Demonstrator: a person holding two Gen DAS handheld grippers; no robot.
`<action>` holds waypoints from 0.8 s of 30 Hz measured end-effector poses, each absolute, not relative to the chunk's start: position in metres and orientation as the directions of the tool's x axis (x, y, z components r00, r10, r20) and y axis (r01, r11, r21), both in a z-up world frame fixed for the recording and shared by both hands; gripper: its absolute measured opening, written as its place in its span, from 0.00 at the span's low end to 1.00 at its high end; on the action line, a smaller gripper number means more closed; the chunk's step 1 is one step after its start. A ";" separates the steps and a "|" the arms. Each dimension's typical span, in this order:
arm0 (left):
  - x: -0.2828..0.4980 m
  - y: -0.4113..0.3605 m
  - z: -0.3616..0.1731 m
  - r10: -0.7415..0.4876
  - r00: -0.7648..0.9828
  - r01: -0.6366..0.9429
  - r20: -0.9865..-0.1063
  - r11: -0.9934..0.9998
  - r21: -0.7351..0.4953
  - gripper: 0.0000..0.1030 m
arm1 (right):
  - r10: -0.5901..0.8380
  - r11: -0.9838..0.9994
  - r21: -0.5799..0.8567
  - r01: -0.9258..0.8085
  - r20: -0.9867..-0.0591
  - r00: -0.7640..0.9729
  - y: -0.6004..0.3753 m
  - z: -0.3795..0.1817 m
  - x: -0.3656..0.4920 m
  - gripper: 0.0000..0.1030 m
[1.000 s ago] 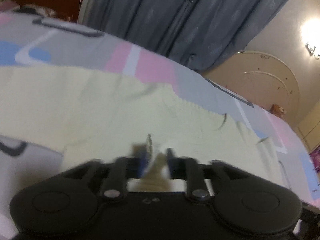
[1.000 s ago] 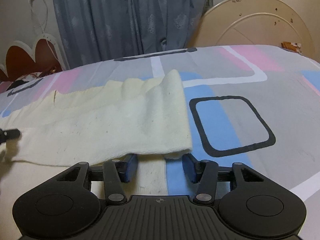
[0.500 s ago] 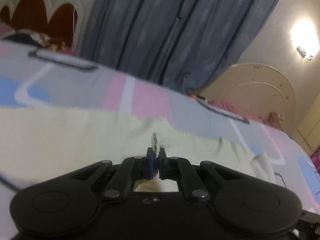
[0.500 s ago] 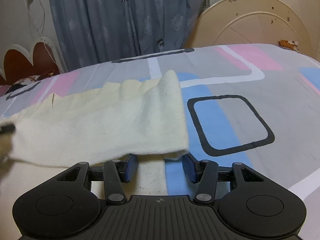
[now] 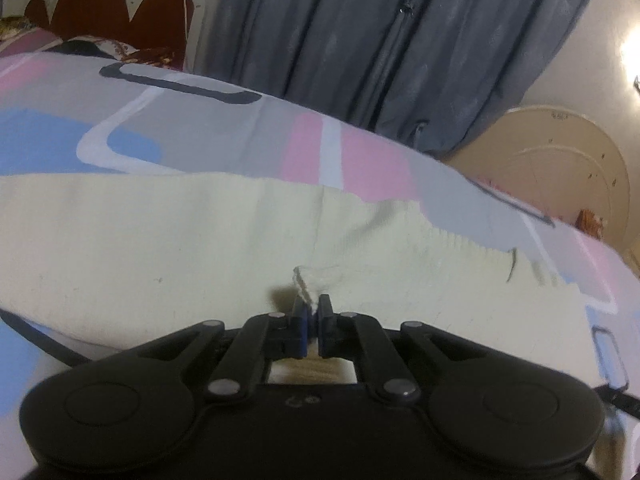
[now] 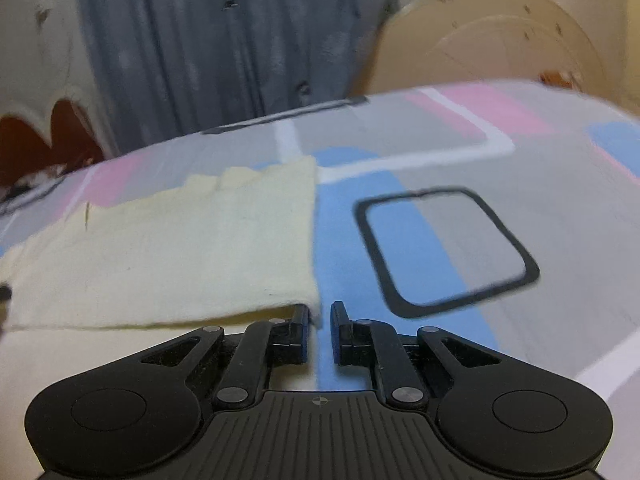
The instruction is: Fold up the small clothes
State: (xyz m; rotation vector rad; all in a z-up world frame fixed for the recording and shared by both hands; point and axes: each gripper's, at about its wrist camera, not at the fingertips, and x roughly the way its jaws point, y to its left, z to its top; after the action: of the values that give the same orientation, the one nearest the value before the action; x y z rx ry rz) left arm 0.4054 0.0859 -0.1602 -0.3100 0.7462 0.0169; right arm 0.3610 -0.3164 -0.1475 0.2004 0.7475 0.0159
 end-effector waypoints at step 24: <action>0.419 0.038 -0.163 -0.060 0.746 -0.021 -0.663 0.993 -0.114 0.76 | 0.152 0.985 0.041 -0.168 -0.666 0.731 -0.259 -0.144 0.425 0.56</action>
State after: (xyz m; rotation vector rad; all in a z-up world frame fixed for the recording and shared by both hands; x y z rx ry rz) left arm 0.4186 0.0383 -0.1632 -0.1172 0.7287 -0.0215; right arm 0.4251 -0.2588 -0.1437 -0.0224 0.7307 0.1761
